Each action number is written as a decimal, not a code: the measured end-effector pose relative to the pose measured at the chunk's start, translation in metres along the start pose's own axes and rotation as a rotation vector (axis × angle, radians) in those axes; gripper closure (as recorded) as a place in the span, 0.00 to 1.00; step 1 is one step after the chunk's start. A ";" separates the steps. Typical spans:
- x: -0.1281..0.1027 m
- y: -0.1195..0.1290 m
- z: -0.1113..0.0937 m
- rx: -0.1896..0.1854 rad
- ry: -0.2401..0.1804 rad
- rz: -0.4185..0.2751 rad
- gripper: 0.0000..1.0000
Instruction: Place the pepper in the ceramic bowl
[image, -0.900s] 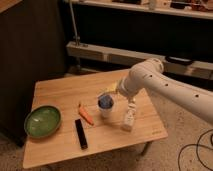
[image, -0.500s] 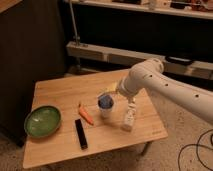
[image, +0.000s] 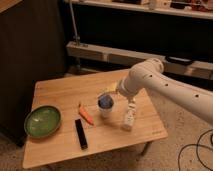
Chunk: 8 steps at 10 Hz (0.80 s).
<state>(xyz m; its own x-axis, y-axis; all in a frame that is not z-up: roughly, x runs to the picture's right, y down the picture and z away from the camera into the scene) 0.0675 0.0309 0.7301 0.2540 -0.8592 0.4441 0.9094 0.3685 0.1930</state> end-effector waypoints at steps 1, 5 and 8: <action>0.000 0.000 0.000 0.000 0.000 0.000 0.20; 0.000 0.000 0.000 0.000 0.000 0.000 0.20; 0.001 -0.009 -0.004 0.004 0.008 -0.026 0.20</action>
<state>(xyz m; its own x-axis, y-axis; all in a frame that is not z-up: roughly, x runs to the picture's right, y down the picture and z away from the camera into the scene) 0.0613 0.0252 0.7256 0.2333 -0.8712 0.4320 0.9142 0.3479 0.2078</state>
